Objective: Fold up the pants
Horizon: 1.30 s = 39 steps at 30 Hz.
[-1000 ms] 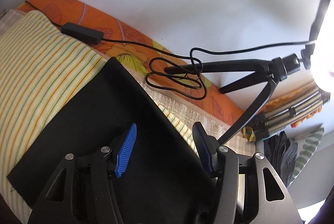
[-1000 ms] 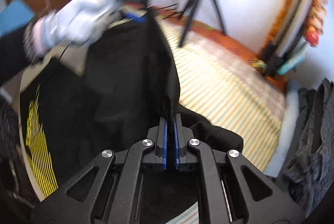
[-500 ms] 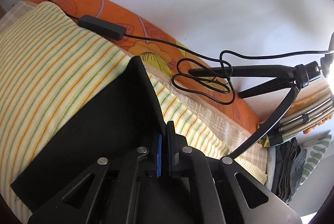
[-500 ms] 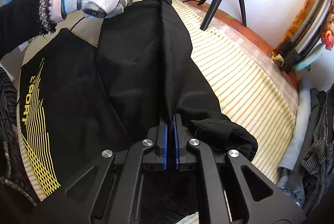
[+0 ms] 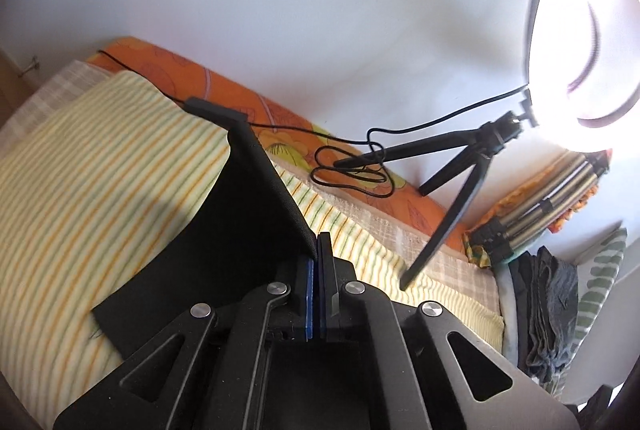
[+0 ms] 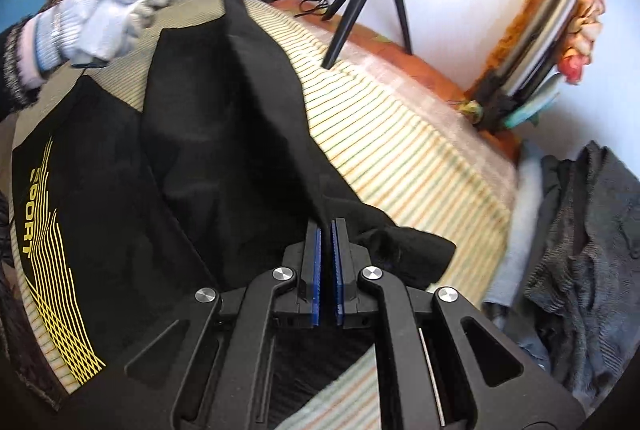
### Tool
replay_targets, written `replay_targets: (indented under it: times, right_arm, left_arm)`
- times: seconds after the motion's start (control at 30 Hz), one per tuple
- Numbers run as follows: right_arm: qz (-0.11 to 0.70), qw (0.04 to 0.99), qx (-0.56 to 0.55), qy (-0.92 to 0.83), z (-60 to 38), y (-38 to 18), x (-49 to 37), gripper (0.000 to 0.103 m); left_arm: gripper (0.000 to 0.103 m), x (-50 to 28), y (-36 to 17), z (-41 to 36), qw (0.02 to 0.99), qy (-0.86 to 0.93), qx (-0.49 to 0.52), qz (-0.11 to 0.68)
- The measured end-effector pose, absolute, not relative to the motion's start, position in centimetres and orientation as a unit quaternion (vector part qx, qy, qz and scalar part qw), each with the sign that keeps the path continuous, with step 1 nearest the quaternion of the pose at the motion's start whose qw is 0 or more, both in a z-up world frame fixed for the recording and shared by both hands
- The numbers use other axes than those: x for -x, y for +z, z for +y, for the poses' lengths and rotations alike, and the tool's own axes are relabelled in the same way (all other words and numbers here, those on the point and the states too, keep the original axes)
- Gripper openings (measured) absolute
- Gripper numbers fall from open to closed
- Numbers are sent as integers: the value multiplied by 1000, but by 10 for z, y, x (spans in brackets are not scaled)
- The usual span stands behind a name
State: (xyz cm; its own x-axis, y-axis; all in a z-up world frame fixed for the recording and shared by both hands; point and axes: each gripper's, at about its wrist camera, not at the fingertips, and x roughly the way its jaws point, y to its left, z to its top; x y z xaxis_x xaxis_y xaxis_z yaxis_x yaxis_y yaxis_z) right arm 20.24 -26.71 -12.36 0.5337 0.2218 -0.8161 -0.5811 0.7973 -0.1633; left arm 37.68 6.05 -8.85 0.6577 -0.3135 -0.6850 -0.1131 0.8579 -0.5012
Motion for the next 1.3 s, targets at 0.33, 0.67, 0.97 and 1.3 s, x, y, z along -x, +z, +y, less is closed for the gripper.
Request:
replay_targets:
  times: [0.33,0.67,0.97,1.3]
  right_arm:
    - [411,854,237,213,-269,-104,-176,4]
    - [430,831,260,239,-274,-125,-172,13]
    - [407,762,375,335,-225,-110,-209,70]
    - [446,740,441,245,-220,-143,-235,5]
  left_arm:
    - [0,-316,-66,83,878,-55,277,387]
    - [0,-298,-70,82,875,-43,267,401]
    - [0,-299,-77,85,873,-39,263,409]
    - [0,-300,-82,89,873,-37,260,412]
